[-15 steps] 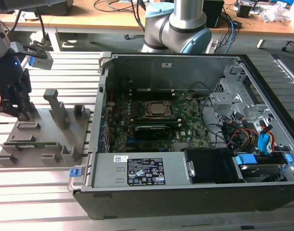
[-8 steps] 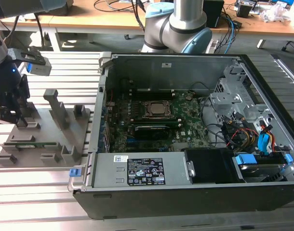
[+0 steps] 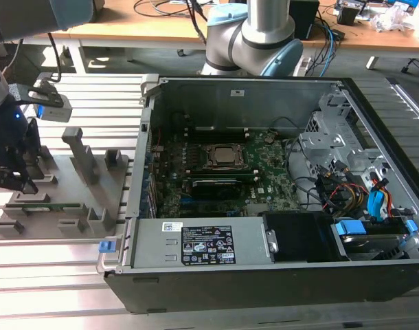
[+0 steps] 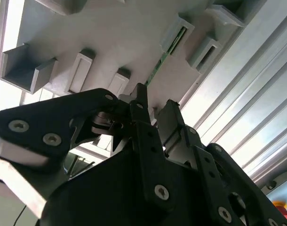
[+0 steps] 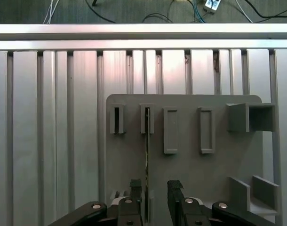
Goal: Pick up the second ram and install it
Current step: 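Pick up the second ram and move it above second insertion slot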
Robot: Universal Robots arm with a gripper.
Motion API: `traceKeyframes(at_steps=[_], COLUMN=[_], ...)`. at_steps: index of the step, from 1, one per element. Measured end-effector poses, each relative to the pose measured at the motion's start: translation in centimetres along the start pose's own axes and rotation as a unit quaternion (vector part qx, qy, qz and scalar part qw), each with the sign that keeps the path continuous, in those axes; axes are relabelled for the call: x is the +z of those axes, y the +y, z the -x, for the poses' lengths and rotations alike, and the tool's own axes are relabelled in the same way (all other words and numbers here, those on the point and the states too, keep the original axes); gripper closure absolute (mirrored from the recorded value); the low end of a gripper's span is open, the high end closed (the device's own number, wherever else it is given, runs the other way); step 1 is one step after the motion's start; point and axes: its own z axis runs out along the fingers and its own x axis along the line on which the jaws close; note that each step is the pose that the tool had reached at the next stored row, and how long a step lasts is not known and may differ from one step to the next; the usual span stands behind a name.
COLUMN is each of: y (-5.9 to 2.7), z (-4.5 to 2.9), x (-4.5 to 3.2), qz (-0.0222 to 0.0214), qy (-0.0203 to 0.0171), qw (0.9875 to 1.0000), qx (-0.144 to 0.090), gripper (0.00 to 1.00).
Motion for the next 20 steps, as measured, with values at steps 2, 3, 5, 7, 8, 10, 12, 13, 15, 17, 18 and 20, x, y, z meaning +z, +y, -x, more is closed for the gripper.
traceKeyframes(at_steps=[2, 3, 5, 7, 8, 10, 12, 13, 15, 17, 18, 20], y=[-0.03, -0.03, -0.05, -0.07, -0.07, -0.08, -0.1, -0.12, -0.13, -0.15, -0.16, -0.19], z=[-0.1, -0.13, -0.22, -0.33, -0.37, -0.44, -0.56, -0.61, -0.71, -0.82, -0.92, -1.16], x=[0.57, 0.71, 1.07, 1.41, 1.53, 1.8, 2.23, 2.44, 2.78, 3.1, 3.29, 3.71], qz=[0.0, 0.0, 0.0, 0.0, 0.0, 0.0, 0.0, 0.0, 0.0, 0.0, 0.0, -0.0001], qy=[0.0009, 0.001, 0.0015, 0.002, 0.0022, 0.0025, 0.0028, 0.0028, 0.003, 0.003, 0.003, 0.0031], qw=[1.0, 1.0, 1.0, 1.0, 1.0, 1.0, 1.0, 1.0, 1.0, 1.0, 1.0, 1.0], qx=[0.0, 0.0, 0.0, 0.0, 0.0, 0.0, 0.0, 0.0, 0.0, 0.0, 0.0, 0.0], gripper=[0.64, 0.64, 0.64, 0.64, 0.64, 0.64, 0.64, 0.64, 0.64, 0.64, 0.64, 0.64])
